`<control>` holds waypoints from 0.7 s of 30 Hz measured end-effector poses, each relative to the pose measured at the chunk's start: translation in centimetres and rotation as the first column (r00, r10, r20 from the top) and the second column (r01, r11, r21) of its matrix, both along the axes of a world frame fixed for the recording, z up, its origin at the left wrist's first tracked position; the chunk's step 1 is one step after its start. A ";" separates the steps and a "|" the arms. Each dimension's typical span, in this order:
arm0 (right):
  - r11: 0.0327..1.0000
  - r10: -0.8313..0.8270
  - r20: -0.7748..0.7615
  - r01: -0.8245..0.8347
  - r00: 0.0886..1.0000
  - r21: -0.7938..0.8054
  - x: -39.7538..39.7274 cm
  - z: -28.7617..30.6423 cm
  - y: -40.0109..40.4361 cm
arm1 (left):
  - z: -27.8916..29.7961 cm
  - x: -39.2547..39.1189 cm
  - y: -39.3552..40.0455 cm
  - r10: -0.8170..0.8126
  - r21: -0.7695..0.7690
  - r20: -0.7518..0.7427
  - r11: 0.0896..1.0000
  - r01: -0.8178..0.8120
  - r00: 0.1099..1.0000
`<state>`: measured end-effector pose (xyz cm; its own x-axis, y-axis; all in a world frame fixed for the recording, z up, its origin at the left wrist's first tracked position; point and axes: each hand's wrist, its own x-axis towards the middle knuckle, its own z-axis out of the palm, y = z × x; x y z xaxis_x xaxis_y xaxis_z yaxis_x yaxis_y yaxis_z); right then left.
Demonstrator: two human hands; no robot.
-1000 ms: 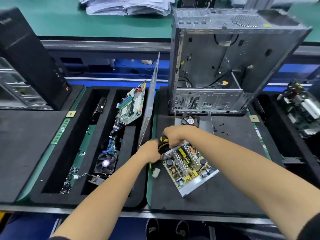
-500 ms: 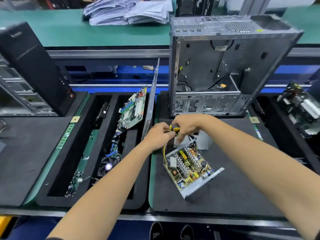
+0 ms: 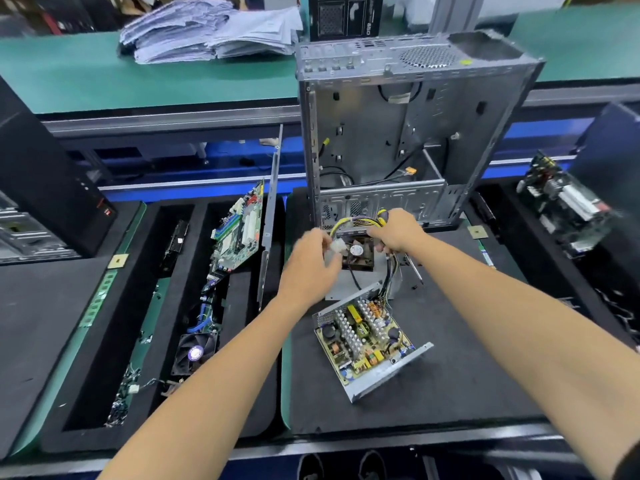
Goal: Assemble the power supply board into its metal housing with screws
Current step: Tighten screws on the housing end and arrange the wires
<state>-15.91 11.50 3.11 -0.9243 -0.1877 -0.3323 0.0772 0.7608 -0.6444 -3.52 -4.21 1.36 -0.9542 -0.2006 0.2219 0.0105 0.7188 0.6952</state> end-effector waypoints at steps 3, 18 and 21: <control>0.999 -0.015 -0.053 0.016 0.998 0.032 -0.1 -0.4 -0.2 | -0.6 0.2 -0.2 -0.079 -0.035 0.272 0.995 0.092 0.959; 0.996 0.075 -0.100 -0.069 0.992 0.062 -0.5 0.1 0.7 | -1.6 -0.5 2.5 -0.286 -0.545 0.500 0.629 0.554 0.817; 0.994 0.090 -0.114 -0.084 0.989 0.064 -0.7 0.0 0.9 | -1.3 -1.6 2.4 -0.262 -0.545 0.504 0.642 0.539 0.823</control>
<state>-16.64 12.36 3.07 -0.9384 -0.2524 -0.2360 -0.0640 0.7982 -0.5990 -5.16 -1.80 0.02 -0.9335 0.2812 -0.2227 0.2702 0.9596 0.0789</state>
